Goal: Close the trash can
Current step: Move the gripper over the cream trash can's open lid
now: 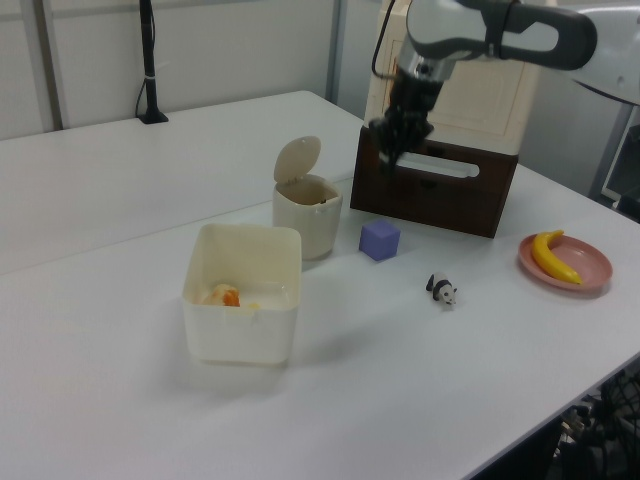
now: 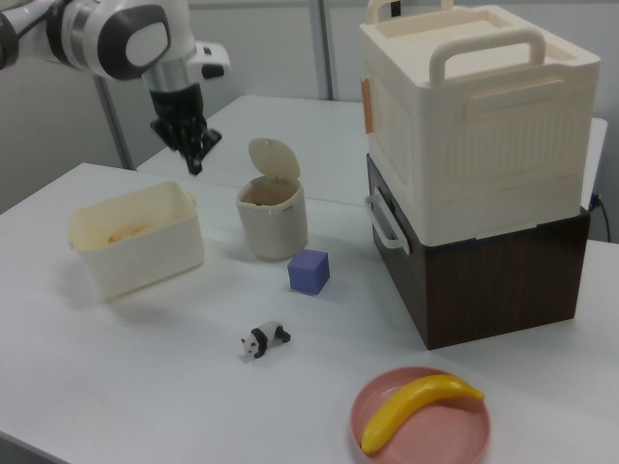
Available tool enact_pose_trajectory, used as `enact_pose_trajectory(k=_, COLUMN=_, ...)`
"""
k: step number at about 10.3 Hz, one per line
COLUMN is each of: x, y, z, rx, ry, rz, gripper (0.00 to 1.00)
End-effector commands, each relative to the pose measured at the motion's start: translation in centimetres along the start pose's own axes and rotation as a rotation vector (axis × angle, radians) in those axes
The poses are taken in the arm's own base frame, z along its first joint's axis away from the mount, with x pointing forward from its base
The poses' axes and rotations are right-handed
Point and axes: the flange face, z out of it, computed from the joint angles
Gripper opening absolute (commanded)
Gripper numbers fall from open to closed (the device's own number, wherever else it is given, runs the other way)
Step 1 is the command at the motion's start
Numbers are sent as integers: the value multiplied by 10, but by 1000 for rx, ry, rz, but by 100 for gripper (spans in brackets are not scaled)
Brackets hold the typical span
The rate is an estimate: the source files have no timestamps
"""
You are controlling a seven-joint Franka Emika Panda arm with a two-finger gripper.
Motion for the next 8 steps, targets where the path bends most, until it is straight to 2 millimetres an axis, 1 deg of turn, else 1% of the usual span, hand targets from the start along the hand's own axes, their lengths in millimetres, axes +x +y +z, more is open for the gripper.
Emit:
enact_pose_trajectory(k=1, x=45, y=-7, z=2, rx=14, ry=191, rz=76, gripper=0)
enact_pose_trajectory(k=3, x=83, y=-13, z=23, rx=16, ry=301, rz=126, gripper=0)
enact_pose_trajectory(k=4, x=100, y=-13, z=21, rx=14, ry=355, rz=152, gripper=0)
enact_pose_trajectory(k=5, x=112, y=-13, z=21, rx=-3, ry=399, rz=151, gripper=0)
enact_pose_trajectory(k=6, x=122, y=-11, z=29, rx=-28, ry=443, rz=151, gripper=0)
enact_pose_trajectory(k=8, x=148, y=-6, z=56, rx=-81, ry=562, rz=185, gripper=0)
